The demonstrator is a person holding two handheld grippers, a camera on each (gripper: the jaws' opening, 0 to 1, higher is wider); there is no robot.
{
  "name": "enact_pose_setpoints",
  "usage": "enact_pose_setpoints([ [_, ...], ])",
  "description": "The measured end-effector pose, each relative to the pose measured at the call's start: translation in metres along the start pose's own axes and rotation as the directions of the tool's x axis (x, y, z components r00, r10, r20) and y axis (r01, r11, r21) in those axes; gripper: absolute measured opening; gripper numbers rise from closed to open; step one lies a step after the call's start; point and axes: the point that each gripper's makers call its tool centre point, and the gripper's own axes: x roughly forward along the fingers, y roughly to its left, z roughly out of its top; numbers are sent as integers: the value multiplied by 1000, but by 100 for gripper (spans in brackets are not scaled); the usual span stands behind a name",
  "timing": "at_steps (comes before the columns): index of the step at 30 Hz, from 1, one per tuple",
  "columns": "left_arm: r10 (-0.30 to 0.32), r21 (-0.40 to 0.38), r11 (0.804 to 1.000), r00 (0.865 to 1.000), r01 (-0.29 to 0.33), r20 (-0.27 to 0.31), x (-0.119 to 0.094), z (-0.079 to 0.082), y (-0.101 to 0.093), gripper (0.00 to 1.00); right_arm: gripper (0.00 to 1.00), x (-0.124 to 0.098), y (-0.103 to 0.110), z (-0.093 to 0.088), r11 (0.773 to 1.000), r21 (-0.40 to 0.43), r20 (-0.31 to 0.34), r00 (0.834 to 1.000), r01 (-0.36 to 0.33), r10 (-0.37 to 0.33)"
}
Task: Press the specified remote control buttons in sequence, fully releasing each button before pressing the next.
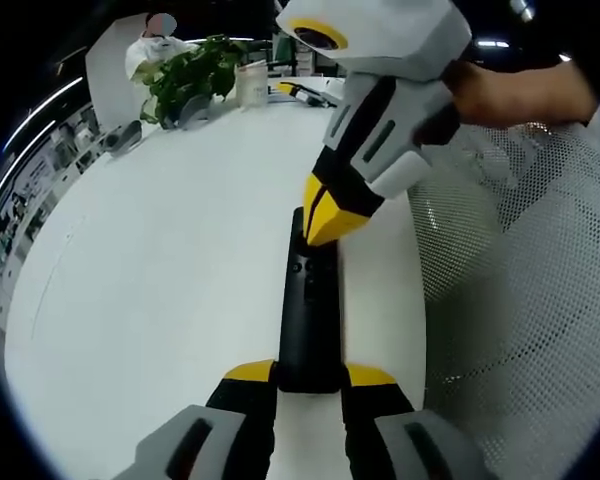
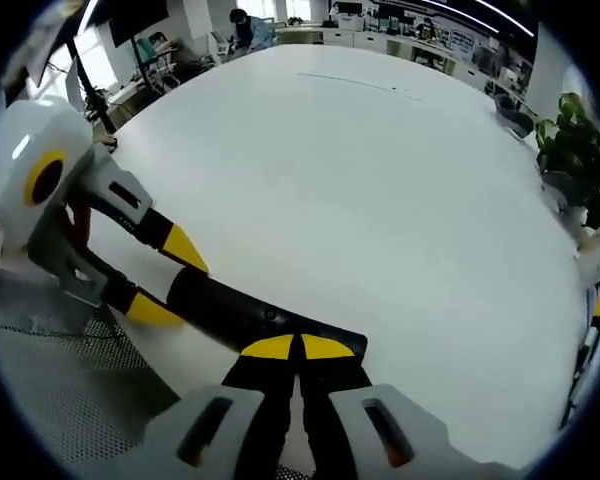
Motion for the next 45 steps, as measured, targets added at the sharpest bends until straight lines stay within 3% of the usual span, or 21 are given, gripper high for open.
enact_pose_setpoints([
  [8,2,13,1000,1000,-2,-3,0,0,0,25,0,0,0,0,1000,-14,1,1000,2,-2],
  [21,-3,27,1000,1000,4,-10,1,1,-1,24,0,-1,0,-1,999,39,-18,999,-30,30],
  [45,-2,31,1000,1000,2,-17,2,2,-2,24,0,-15,2,18,995,56,19,997,-81,80],
])
